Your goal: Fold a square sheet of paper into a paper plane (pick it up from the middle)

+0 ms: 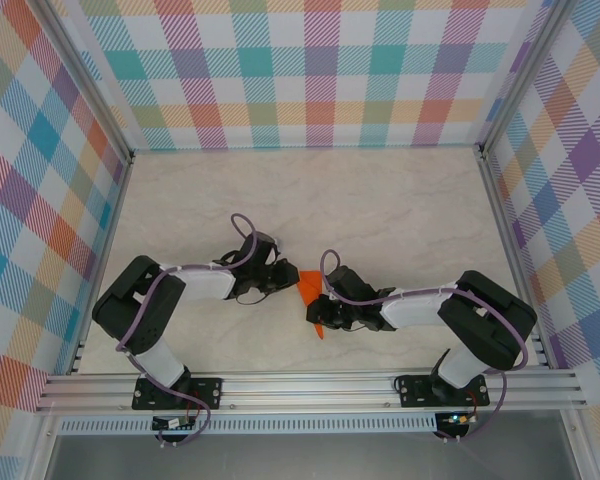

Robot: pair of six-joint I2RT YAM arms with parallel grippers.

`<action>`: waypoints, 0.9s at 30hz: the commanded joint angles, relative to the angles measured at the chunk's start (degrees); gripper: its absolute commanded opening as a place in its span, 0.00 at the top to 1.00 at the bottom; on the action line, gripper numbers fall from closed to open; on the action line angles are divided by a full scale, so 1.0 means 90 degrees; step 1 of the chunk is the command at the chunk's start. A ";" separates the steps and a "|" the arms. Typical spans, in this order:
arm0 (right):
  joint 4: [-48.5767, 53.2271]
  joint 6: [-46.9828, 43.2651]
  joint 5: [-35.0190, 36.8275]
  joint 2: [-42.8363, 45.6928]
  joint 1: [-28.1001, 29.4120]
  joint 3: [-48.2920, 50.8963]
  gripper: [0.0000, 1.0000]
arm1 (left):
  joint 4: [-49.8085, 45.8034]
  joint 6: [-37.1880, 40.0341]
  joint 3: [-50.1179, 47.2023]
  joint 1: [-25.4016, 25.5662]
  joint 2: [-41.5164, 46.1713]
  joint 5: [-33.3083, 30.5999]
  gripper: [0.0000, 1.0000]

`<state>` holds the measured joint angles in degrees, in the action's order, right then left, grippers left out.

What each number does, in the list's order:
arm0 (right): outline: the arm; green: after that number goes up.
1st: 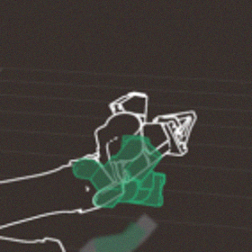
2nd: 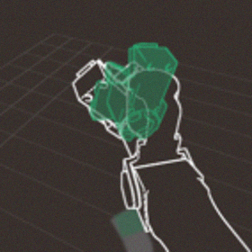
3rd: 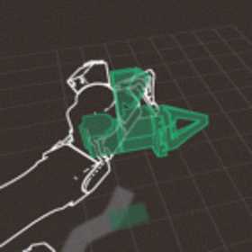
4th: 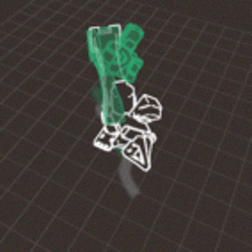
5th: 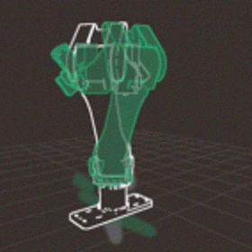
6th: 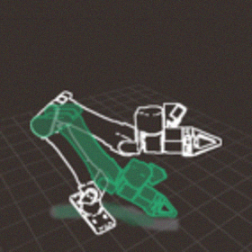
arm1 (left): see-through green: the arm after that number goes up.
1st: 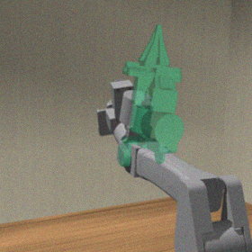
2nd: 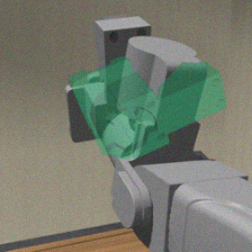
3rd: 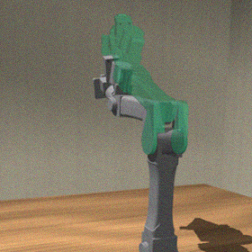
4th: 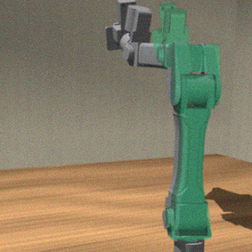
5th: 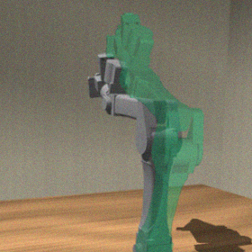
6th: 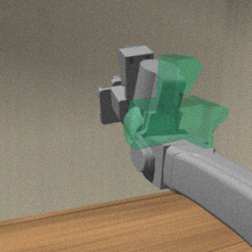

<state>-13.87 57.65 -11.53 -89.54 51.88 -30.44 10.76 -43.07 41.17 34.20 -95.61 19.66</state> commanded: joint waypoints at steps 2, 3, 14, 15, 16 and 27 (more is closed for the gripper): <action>0.1137 -0.0107 0.0130 -0.0246 0.0046 0.0273 0.80 | 0.0092 -0.0091 0.0233 -0.0065 -0.0142 -0.0014 0.84; 0.1137 -0.0116 0.0129 -0.0246 0.0046 0.0272 0.80 | -0.0016 -0.0089 0.0271 -0.0069 -0.0175 -0.0077 0.84; 0.1204 -0.0117 0.0165 -0.0208 0.0046 0.0276 0.79 | -0.0354 -0.0109 0.0364 -0.0069 -0.0269 -0.0299 0.82; 0.1202 -0.0117 0.0168 -0.0199 0.0046 0.0278 0.79 | -0.0373 -0.0115 0.0360 -0.0071 -0.0251 -0.0308 0.81; 0.1209 -0.0116 0.0168 -0.0196 0.0046 0.0285 0.79 | -0.0392 -0.0102 0.0363 -0.0069 -0.0245 -0.0319 0.80; 0.1141 -0.0102 0.0187 -0.0207 0.0050 0.0287 0.78 | -0.0455 -0.0136 0.0244 -0.0069 0.0018 -0.0348 0.70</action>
<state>-13.89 57.65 -11.57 -89.54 51.88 -30.44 7.86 -44.12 43.03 34.20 -97.27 17.41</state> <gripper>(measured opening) 0.220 0.297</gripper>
